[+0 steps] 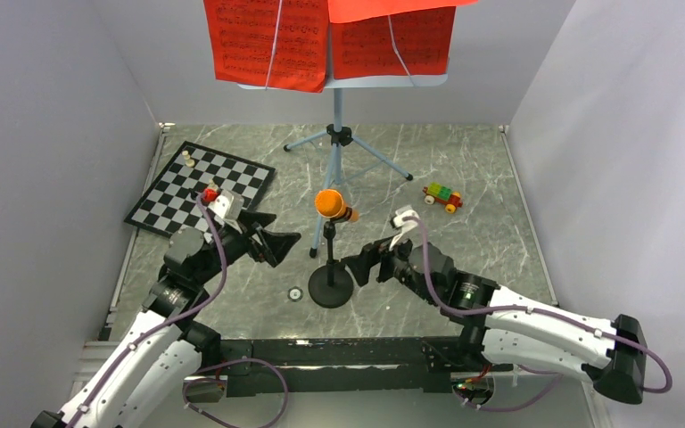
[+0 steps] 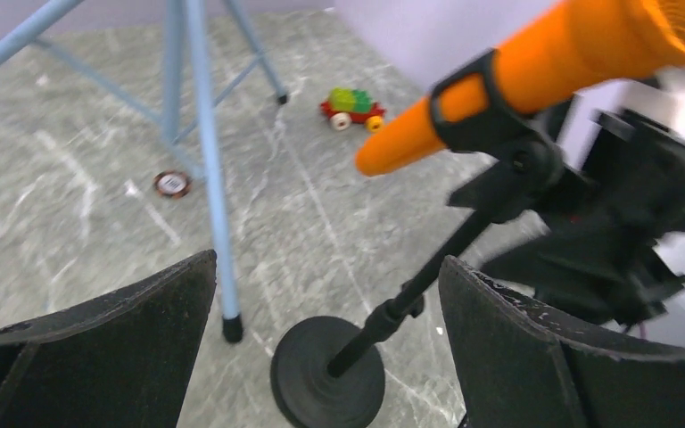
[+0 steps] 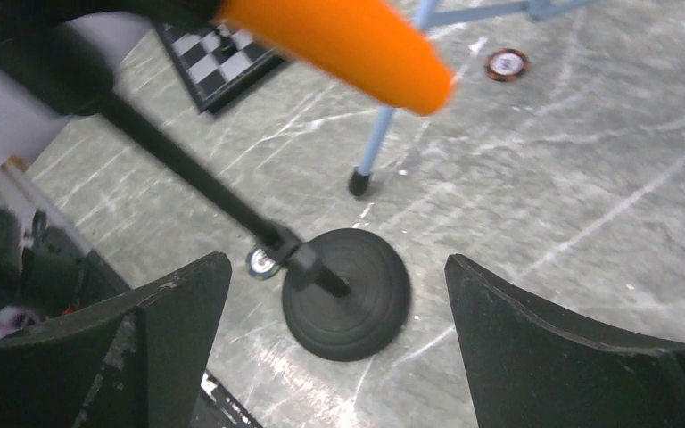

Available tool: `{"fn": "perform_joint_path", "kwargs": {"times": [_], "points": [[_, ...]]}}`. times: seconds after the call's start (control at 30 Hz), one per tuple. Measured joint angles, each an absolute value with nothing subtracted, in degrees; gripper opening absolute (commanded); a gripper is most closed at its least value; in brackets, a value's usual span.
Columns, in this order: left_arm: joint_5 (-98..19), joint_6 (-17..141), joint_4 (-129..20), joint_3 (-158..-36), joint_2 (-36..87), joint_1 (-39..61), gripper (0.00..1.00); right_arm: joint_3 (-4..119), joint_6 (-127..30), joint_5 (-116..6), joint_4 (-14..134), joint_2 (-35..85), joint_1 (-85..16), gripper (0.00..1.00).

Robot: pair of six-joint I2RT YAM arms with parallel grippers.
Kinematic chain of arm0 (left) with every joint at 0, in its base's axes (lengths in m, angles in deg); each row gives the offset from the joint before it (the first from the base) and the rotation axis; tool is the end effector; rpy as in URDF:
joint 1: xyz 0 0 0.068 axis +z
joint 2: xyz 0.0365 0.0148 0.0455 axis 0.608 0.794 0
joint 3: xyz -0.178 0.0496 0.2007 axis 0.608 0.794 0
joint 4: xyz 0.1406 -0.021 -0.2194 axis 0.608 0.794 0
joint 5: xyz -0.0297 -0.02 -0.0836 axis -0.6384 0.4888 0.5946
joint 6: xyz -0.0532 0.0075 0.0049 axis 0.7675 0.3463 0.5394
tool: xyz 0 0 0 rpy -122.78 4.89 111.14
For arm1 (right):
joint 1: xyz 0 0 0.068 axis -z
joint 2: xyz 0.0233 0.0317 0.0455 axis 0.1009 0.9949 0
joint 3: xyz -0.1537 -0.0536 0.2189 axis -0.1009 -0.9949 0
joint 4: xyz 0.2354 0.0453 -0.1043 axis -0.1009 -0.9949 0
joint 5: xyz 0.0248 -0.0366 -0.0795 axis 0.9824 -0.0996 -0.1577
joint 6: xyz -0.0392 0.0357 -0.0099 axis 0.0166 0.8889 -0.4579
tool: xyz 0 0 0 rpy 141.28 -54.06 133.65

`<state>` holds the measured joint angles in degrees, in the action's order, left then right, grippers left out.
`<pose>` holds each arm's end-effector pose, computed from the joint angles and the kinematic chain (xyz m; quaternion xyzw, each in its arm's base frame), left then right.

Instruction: Pack up the instrument practice props

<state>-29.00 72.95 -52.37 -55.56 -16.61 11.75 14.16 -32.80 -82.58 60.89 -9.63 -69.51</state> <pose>0.1328 -0.0767 0.3044 0.1354 0.7055 -0.3861 0.5787 0.0970 0.1687 0.2752 -0.1726 0.7661 0.3116 0.5350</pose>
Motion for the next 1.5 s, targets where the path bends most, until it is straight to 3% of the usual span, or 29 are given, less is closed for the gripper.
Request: {"fn": "perform_joint_path", "kwargs": {"times": [0.17,0.37,0.67,1.07,1.5], "points": [[-20.3,74.7,-68.2,-46.8,-18.2,11.7,0.94,12.6,-25.9,-75.4,59.4,-10.4,-57.7,0.9],[-16.1,73.0,-73.9,-45.3,-15.3,8.0,0.89,9.9,-20.9,-65.1,59.7,-8.8,-47.7,0.88],[-17.0,66.3,-75.8,-48.7,-9.7,-0.6,0.8,9.9,-19.8,-58.3,61.4,-4.2,-46.8,0.88],[-23.7,62.6,-79.1,-51.2,-0.4,-4.2,0.65,10.1,-19.9,-56.9,60.9,-3.3,-46.6,0.86],[-24.2,62.6,-81.9,-52.1,3.3,-4.7,0.38,10.2,-20.7,-50.4,62.7,-2.2,-45.8,0.86]]}}
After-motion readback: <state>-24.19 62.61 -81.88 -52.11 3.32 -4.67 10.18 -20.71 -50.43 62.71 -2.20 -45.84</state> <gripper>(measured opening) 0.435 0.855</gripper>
